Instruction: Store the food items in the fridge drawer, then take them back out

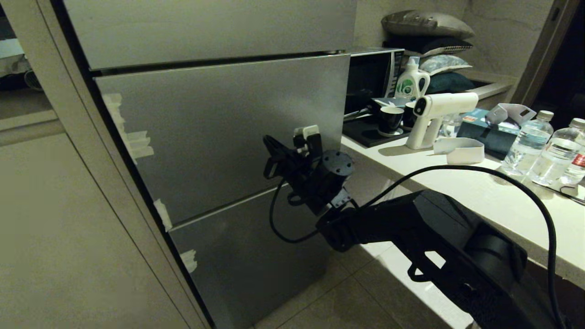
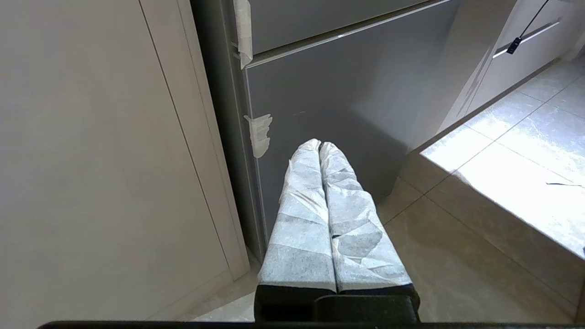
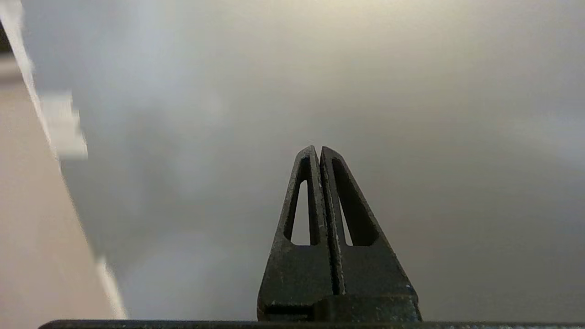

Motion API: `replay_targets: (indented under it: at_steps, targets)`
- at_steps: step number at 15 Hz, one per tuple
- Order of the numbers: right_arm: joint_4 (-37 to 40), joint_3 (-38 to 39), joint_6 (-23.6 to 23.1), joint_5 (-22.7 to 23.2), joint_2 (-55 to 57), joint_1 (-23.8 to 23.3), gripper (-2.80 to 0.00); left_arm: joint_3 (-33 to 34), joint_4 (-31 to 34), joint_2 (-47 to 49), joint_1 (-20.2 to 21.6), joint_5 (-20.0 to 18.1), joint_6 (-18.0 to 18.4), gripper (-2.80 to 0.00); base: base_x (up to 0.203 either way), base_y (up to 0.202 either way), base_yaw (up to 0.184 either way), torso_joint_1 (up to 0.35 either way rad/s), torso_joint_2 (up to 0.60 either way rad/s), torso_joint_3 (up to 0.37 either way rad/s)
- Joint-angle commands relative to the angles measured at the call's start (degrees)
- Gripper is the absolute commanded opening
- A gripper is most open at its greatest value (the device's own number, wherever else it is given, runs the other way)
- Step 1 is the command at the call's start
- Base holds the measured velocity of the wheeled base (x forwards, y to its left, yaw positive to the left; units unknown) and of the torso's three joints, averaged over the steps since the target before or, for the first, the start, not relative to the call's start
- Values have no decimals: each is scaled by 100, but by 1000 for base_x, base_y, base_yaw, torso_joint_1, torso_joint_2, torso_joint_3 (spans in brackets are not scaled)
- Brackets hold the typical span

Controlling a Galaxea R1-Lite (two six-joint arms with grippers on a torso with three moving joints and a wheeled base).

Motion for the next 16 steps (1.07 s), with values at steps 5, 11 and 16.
replay_targets:
  at_steps: [5, 11, 16]
  targets:
    - [151, 3201, -21, -44, -2958, 432, -280, -1, 1, 8, 5, 1, -1, -280, 0, 0, 0, 0, 0, 0]
    - [464, 6764, -205, -587, -6366, 1076, -280, -1, 1, 8, 7, 1, -1, -280, 0, 0, 0, 0, 0, 0]
    - [1092, 8306, -288, -2058, -8893, 671, -280, -1, 1, 8, 2, 1, -1, -280, 0, 0, 0, 0, 0, 0]
